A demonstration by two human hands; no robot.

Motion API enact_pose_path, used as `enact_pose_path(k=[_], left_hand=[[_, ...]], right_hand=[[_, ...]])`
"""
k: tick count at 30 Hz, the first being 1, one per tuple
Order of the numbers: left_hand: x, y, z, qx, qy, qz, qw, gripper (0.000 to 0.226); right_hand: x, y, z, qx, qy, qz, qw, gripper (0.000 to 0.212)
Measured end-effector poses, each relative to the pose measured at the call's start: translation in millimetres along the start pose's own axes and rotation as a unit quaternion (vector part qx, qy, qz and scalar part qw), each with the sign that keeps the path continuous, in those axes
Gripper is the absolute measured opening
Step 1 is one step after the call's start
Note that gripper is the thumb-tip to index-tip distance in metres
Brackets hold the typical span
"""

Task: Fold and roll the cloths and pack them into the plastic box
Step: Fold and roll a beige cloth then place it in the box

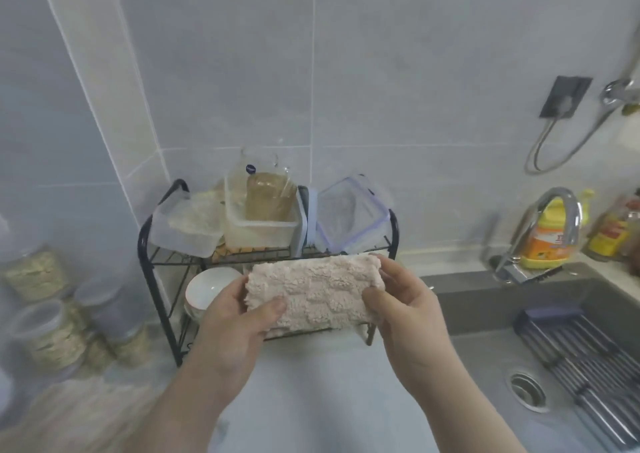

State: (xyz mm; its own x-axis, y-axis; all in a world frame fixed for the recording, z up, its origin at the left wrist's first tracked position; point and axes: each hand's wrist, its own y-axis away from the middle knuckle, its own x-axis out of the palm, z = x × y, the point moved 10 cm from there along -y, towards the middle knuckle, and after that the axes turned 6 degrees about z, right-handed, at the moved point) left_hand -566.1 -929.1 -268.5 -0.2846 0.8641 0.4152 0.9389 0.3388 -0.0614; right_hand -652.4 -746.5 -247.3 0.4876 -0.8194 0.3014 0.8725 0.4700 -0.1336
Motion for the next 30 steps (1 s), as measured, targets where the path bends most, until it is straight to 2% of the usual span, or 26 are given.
enact_pose_path(k=[4, 6, 10, 11, 13, 15, 19, 23, 26, 30], left_hand=[[42.1, -3.0, -31.4, -0.046, -0.004, 0.040, 0.998, 0.046], [54.7, -8.1, -42.1, -0.059, 0.003, 0.034, 0.998, 0.045], [87.9, -11.4, -44.2, -0.063, 0.020, 0.075, 0.995, 0.051], [100.3, -12.0, -43.8, -0.064, 0.025, 0.089, 0.994, 0.060], [128.8, -11.9, -37.7, -0.069, 0.038, 0.122, 0.989, 0.094], [159.1, -12.5, -28.0, -0.070, 0.050, 0.153, 0.984, 0.104], [231.2, -8.5, 0.0, -0.087, 0.068, 0.220, 0.969, 0.097], [316.8, 9.2, 34.3, -0.125, 0.062, 0.295, 0.945, 0.096], [386.2, 28.0, 59.9, -0.140, 0.065, 0.336, 0.929, 0.098], [483.1, 64.9, 103.7, -0.162, 0.053, 0.395, 0.903, 0.102]], right_hand=[[5.2, 2.6, 52.2, 0.004, 0.009, -0.017, 1.000, 0.044], [5.5, 4.0, 76.5, -0.015, 0.012, -0.030, 0.999, 0.042], [-16.3, 20.0, 109.0, -0.052, 0.062, -0.103, 0.991, 0.033], [-26.7, 26.6, 118.1, -0.064, 0.066, -0.126, 0.988, 0.029], [-52.2, 45.5, 133.0, -0.082, 0.080, -0.173, 0.978, 0.024], [-77.2, 67.0, 148.2, -0.097, 0.098, -0.204, 0.969, 0.020], [-134.2, 114.2, 176.9, -0.111, 0.129, -0.268, 0.948, 0.014], [-196.0, 170.2, 204.1, -0.118, 0.111, -0.338, 0.927, 0.024], [-247.6, 218.4, 226.6, -0.129, 0.105, -0.395, 0.903, 0.017], [-324.7, 288.6, 250.9, -0.143, 0.094, -0.468, 0.867, 0.018]])
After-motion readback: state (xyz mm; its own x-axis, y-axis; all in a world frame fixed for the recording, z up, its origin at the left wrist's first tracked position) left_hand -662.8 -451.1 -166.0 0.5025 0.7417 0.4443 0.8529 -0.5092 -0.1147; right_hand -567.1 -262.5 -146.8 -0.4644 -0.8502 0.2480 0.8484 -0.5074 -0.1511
